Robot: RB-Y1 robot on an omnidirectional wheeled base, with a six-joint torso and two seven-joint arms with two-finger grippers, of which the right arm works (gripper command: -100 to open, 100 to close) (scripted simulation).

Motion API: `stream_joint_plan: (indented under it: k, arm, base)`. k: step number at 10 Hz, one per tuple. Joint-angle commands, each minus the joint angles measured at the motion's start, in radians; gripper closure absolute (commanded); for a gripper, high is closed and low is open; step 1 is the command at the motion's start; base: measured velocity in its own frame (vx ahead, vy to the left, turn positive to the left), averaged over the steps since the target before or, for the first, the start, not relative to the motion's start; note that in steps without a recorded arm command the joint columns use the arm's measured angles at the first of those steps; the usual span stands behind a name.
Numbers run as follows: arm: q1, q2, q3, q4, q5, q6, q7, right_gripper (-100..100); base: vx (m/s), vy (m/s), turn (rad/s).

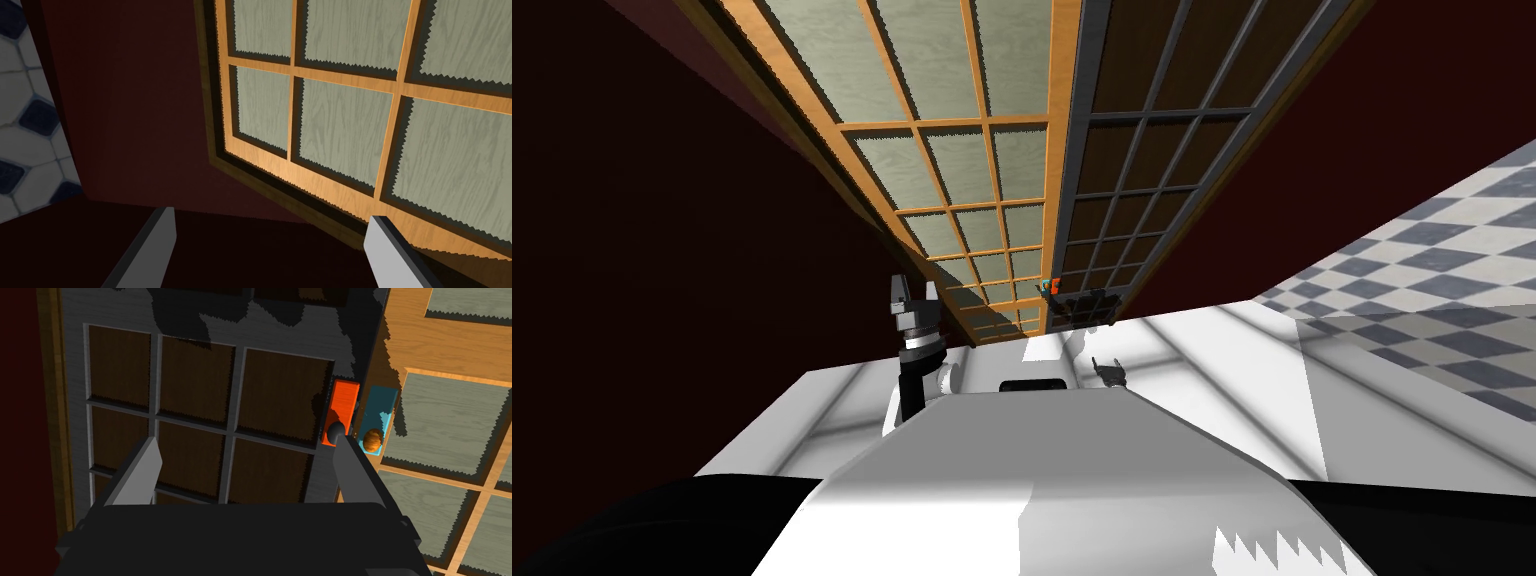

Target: Pull the door open

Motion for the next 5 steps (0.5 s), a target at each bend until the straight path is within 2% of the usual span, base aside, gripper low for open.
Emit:
stream_joint_plan:
  k: [1,2,3,5]
  arm:
    - [-0.01,0.014,-0.021,0.011,-0.029,0.019,0.027,-100]
    - [-0.022,0.019,-0.03,0.024,-0.041,0.019,0.04,-100]
    - [-0.047,0.031,-0.038,0.037,-0.056,0.018,0.057,-100]
    - [-0.047,0.031,-0.038,0.037,-0.056,0.018,0.057,-100]
  base:
    - [-0.008,-0.049,0.145]
    - [0.026,-0.058,0.202]
    - [0.084,-0.095,0.17]
    - [0.072,-0.043,0.022]
